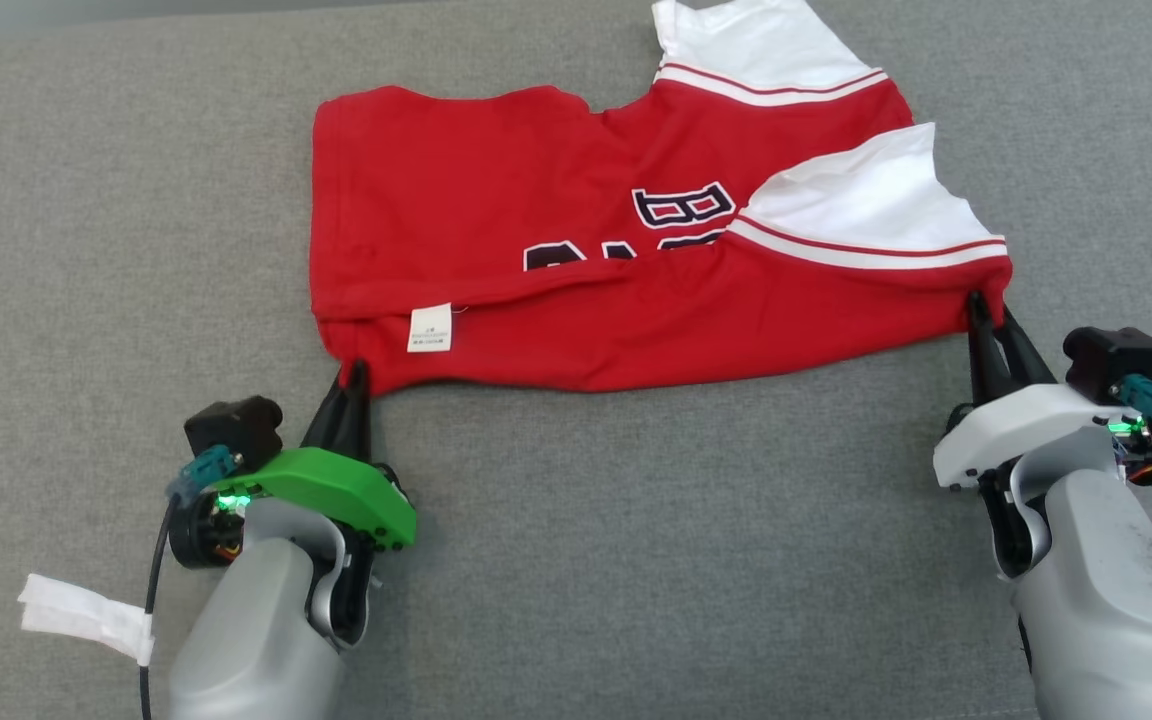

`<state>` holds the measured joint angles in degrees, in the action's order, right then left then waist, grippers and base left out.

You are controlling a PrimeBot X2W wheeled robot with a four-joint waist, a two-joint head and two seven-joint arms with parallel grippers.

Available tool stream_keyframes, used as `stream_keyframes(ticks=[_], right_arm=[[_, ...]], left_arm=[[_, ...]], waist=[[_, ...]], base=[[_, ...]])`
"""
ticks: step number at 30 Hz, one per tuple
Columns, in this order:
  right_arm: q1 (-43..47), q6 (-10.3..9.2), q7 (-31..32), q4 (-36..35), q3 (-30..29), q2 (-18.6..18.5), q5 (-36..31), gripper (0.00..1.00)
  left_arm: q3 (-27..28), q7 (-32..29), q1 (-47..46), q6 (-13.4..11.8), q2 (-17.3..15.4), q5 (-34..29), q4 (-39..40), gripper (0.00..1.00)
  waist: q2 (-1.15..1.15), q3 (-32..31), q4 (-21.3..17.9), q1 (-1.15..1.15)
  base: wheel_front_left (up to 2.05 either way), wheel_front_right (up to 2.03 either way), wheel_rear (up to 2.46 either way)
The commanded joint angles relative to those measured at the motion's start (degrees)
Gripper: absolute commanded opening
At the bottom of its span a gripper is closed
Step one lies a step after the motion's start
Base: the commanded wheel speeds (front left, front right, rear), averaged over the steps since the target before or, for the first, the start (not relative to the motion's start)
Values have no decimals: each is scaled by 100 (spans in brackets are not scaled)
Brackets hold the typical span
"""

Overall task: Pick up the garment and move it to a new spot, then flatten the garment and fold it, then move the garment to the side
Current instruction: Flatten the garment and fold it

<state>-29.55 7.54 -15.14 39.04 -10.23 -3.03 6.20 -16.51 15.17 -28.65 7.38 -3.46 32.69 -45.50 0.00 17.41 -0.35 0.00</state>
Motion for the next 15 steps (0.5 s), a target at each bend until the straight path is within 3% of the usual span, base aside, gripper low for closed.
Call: stream_keyframes(ticks=[1,6,15], right_arm=[[48,-12,2,-135,30,-13,84,0],[77,-12,2,-349,133,-123,324,0],[1294,-12,41,-249,604,-433,903,0]], left_arm=[[119,-5,40,17,-9,5,196,0],[498,-5,240,16,-16,-113,722,0],[832,-5,1579,-34,16,-247,523,0]], waist=[[0,-199,3,0],[0,-714,9,0],[0,-1512,-1,0]], base=[[0,0,0],[0,0,0],[0,0,0]])
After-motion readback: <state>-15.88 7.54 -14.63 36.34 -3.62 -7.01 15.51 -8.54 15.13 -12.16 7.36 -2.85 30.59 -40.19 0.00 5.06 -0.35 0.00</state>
